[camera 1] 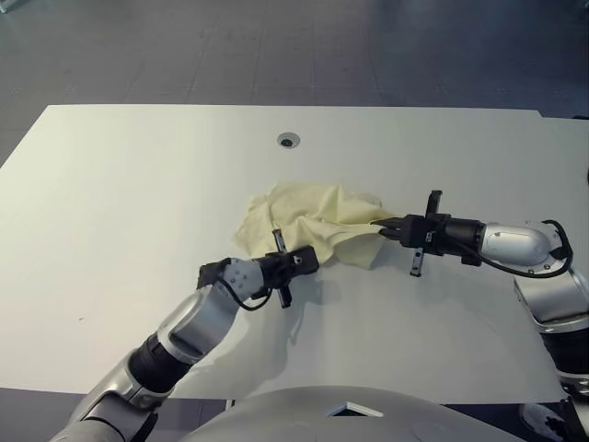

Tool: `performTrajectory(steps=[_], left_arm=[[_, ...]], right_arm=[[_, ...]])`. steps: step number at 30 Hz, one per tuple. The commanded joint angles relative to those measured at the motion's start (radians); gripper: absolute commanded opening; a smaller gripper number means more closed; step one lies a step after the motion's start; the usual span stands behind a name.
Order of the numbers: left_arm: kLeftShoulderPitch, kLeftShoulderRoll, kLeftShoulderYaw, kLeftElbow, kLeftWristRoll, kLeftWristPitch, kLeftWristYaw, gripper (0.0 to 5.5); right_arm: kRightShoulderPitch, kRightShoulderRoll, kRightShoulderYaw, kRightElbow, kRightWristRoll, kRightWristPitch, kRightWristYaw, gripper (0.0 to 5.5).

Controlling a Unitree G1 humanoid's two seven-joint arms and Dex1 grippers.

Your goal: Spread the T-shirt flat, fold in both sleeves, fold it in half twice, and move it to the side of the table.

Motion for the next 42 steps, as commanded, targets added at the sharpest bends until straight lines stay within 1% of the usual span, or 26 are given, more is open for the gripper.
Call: performTrajectory(steps=[1,7,10,12,18,27,35,38,42], left_arm=[[-0.077,0.064,0.159,-0.023,-0.124,-0.022,-0.099,0.03],[-0.242,0.181,0.363,0.035,-0.308,-0.018,-0.252,0.03],[-0.347,0.217,0.414,0.132,-0.339,-0.041,-0.276,0.03],[-0.413,0.242,0.424,0.216,-0.325,-0.084,-0.281,0.03],[-0.586,0.278,0.383,0.472,-0.242,-0.263,-0.296,0.03],[-0.808,0.234,0.301,0.829,-0.100,-0.542,-0.276,0.03],[-1.066,0.156,0.234,1.291,0.070,-0.802,-0.155,0.03],[-1.140,0.137,0.222,1.430,0.114,-0.866,-0.111,0.03],[-1.201,0.127,0.209,1.547,0.166,-0.929,-0.056,0.03]], right_arm=[[-0.072,0.030,-0.036,-0.013,0.055,0.038,-0.018,0.00],[-0.207,0.056,-0.077,-0.007,0.154,0.146,-0.024,0.00],[-0.267,0.053,-0.078,0.035,0.148,0.151,-0.028,0.00],[-0.315,0.052,-0.073,0.080,0.134,0.137,-0.027,0.00],[-0.490,0.077,-0.025,0.253,0.050,0.054,-0.042,0.00],[-0.727,0.150,0.038,0.592,-0.084,-0.145,-0.094,0.00],[-1.006,0.230,0.117,1.093,-0.276,-0.440,-0.257,0.00],[-1.076,0.247,0.143,1.219,-0.333,-0.516,-0.315,0.00],[-1.145,0.259,0.160,1.326,-0.386,-0.570,-0.386,0.00]])
